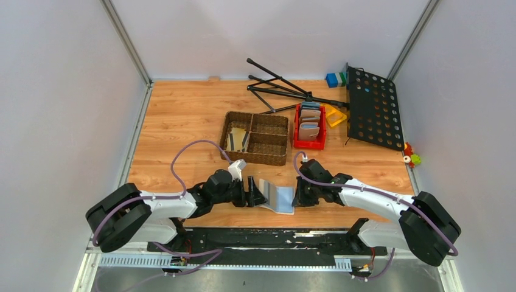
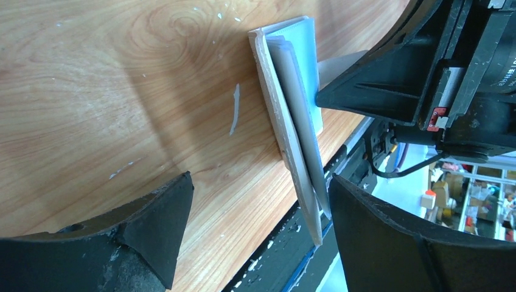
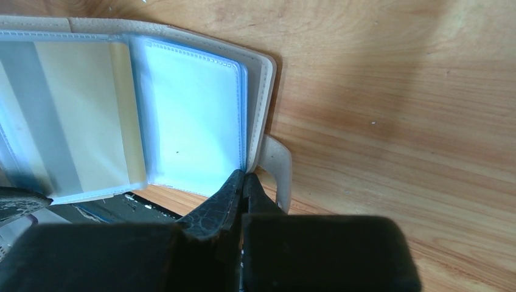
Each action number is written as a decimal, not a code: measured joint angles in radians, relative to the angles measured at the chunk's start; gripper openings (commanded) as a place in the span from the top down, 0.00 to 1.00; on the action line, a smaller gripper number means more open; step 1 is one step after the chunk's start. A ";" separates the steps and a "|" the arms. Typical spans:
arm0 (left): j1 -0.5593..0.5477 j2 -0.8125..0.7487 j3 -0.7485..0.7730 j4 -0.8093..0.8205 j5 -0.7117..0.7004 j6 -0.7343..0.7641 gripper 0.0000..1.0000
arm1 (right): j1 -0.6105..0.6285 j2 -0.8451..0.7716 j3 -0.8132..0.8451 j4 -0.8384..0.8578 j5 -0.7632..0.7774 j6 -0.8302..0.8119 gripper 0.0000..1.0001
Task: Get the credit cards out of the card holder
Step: Remove the credit card from the card holder.
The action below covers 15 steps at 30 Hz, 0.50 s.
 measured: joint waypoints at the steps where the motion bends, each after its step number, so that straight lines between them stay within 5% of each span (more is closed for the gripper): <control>1: 0.002 0.011 0.002 0.011 0.008 -0.001 0.17 | 0.000 0.000 0.000 0.000 0.000 -0.003 1.00; 8: 0.014 0.019 -0.013 0.065 0.035 -0.013 0.40 | 0.000 0.002 0.000 0.003 -0.001 -0.009 1.00; 15: 0.029 -0.099 -0.058 0.067 0.033 -0.020 0.50 | 0.000 0.005 0.000 0.007 -0.004 -0.010 1.00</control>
